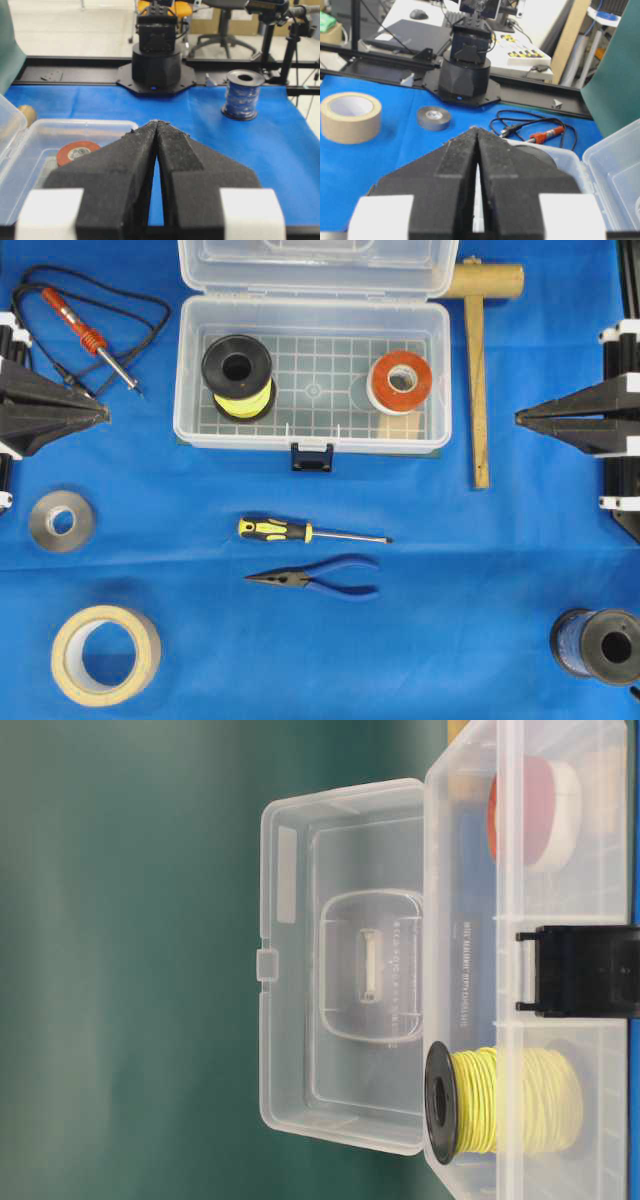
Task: Close the tool box with the left arm.
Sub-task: 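Move the left gripper up toward the raised clear lid of the box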
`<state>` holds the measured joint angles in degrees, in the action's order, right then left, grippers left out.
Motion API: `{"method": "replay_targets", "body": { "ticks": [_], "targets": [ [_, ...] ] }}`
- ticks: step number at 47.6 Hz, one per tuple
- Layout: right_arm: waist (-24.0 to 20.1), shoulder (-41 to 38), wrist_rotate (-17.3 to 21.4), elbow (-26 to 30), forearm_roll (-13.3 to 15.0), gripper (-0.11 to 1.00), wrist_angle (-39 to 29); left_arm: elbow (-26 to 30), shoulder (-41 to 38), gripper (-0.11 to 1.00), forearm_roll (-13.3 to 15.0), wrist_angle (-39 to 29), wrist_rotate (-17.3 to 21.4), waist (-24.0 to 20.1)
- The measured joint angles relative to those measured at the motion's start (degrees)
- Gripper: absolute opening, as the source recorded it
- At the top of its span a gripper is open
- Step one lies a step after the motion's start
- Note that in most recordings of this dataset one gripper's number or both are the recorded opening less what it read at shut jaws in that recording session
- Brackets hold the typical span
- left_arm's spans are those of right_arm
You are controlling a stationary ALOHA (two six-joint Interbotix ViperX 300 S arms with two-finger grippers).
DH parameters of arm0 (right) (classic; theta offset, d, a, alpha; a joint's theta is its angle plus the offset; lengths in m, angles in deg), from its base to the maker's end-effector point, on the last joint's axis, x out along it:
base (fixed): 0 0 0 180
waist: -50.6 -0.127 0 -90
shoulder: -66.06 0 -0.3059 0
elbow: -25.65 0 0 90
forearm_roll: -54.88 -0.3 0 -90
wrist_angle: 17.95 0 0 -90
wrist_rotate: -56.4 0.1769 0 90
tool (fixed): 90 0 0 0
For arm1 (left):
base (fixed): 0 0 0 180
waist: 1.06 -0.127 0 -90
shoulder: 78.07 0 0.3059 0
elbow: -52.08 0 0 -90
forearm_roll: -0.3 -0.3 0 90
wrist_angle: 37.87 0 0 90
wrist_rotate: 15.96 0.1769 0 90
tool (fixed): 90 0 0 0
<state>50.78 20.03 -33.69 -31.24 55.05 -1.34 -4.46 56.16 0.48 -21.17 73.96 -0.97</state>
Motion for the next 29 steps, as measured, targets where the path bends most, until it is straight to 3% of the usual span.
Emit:
{"method": "replay_targets", "body": {
  "ticks": [13, 29],
  "targets": [
    [1.4, -0.2, -0.5, 3.2, 0.0, 0.0, -4.1, 3.1, -0.6, 0.0, 1.6, -1.4, 1.2, -3.4],
    [3.9, -0.7, -0.5, 3.4, 0.0, 0.0, -7.0, 13.0, -0.7, 0.01, 1.6, -18.5, 3.5, -18.3]
  ]
}}
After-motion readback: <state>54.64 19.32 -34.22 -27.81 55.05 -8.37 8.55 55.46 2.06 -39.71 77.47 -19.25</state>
